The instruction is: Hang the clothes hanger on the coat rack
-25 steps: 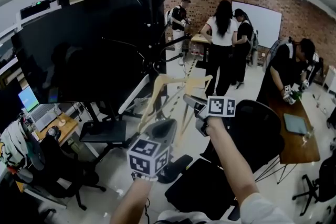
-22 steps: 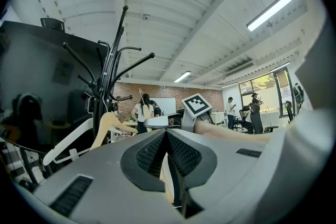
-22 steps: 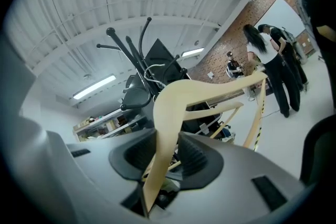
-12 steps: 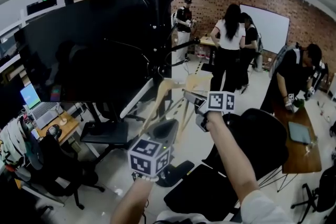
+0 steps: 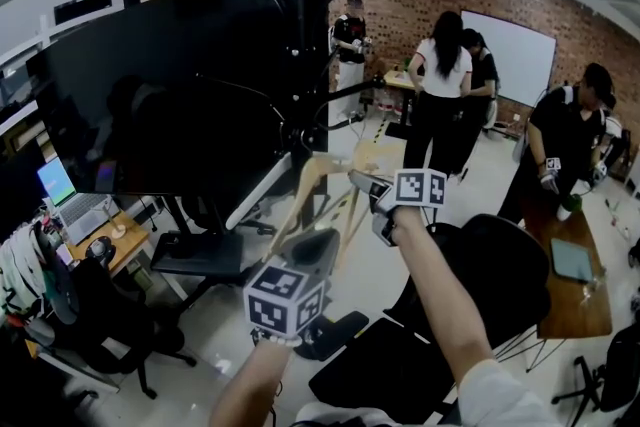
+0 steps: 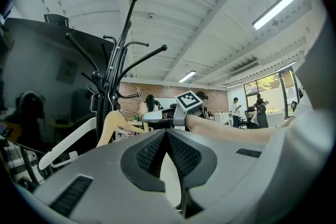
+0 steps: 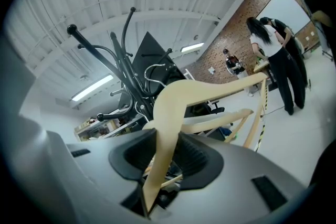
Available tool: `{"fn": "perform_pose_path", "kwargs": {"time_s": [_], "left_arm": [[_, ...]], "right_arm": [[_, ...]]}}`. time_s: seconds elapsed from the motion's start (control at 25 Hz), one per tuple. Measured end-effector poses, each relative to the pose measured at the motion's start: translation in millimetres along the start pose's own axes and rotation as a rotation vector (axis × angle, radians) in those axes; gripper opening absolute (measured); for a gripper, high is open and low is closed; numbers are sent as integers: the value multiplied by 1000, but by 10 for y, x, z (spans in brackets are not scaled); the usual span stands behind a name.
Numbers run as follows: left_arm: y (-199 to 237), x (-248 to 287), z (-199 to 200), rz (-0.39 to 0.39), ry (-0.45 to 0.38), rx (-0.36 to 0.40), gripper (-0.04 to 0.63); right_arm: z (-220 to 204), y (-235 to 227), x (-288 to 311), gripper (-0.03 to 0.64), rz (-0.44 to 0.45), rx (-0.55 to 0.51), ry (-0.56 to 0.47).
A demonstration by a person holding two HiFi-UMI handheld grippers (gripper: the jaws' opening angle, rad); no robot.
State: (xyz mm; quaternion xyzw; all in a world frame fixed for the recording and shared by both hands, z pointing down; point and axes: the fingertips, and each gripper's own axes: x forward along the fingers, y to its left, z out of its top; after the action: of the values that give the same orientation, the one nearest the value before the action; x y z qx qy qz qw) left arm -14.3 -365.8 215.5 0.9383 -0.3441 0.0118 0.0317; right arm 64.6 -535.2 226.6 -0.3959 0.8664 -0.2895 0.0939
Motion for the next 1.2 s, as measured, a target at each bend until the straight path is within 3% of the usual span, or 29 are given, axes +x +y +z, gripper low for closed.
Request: {"fn": "perform_pose_path", "kwargs": {"time_s": [0.48,1.2], "left_arm": [[64,75,-33,14,7,-12,-2],[114,26,-119,32,23,-22,-2]], "right_arm": [[125,-126,140,143,19,31,10],[-81,-264,209,143,16,74,32]]}}
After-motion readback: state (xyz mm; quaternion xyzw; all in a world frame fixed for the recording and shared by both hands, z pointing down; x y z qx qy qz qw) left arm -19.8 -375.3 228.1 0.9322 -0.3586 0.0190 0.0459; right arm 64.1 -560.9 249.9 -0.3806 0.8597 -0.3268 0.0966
